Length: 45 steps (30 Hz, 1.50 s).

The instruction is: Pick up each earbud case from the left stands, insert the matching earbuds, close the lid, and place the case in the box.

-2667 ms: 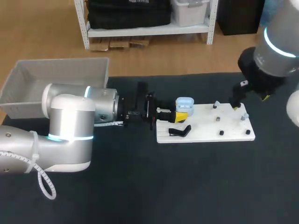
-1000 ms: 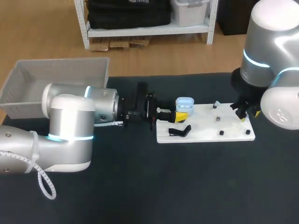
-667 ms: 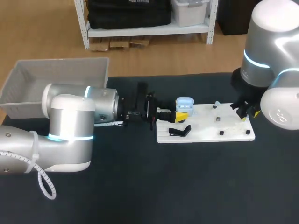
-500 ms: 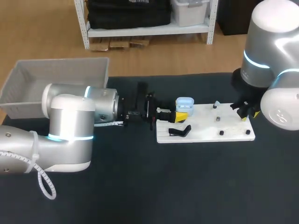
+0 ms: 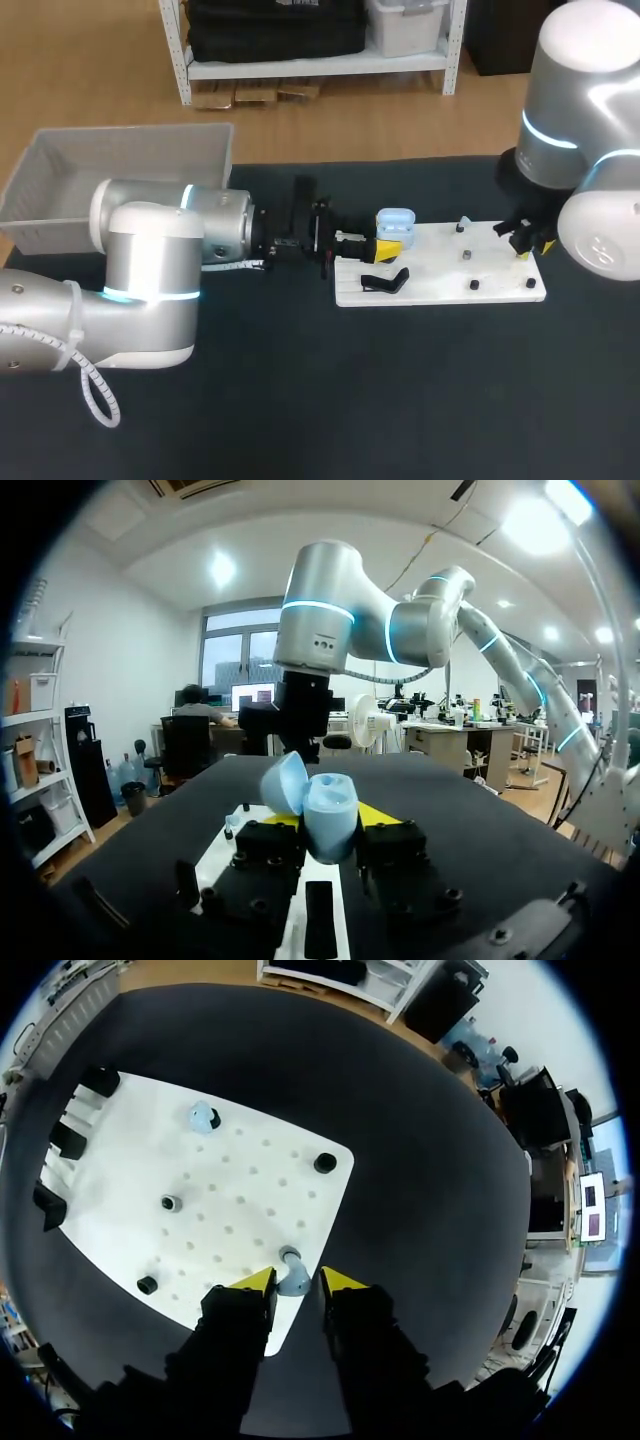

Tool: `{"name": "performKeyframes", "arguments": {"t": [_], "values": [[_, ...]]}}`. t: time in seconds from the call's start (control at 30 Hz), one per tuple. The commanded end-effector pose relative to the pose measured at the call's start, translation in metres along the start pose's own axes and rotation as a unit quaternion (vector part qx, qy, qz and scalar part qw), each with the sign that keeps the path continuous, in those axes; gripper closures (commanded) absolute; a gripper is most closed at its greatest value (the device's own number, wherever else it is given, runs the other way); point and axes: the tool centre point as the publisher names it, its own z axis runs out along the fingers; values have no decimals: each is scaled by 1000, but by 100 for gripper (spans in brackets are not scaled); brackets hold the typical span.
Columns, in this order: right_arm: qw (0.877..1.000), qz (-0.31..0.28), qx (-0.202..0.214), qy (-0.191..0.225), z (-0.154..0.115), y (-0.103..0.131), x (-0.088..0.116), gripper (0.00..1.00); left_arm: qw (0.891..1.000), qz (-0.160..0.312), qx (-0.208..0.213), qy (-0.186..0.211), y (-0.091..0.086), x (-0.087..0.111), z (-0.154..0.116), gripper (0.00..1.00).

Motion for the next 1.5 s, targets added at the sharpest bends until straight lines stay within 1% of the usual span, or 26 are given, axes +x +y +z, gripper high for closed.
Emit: {"name": "performKeyframes", "arguments": {"t": [0.03,0.1,0.2,0.23,0.53,0.77,0.9,1.0,1.1,1.2,1.27,1.33,1.4,1.43,1.5], "values": [[1000,0,3,-1,2,2,-1,78,1000,0,1,0,1,1,0,100],[1000,0,3,-1,3,2,-1,85,1000,0,1,0,1,1,0,100],[1000,0,4,-1,3,2,-2,99,1000,0,1,0,1,1,0,100],[1000,0,4,-2,3,2,-2,100,1000,0,1,0,1,1,0,100],[1000,1,6,-4,-5,1,2,100,1000,0,1,0,1,1,0,100],[1000,6,12,-10,-24,0,6,100,1000,0,1,0,1,1,0,100],[1000,10,15,-13,-43,2,10,100,1000,0,1,0,1,1,0,100],[1000,17,22,-11,-63,6,14,100,1000,0,1,0,1,1,0,100],[998,45,33,5,-85,13,19,100,1000,0,1,0,1,1,0,100],[997,72,32,10,-109,24,22,100,1000,0,1,0,1,1,0,100],[995,95,28,11,-125,36,25,100,1000,0,1,0,1,1,0,100],[994,100,27,15,-137,47,26,100,1000,0,1,0,1,1,0,100],[993,113,8,19,-147,58,27,100,1000,0,1,0,1,1,0,100],[993,115,11,17,-151,63,27,100,1000,0,1,0,1,1,0,100],[992,123,0,14,-160,74,28,100,1000,0,1,0,1,1,0,100]]}}
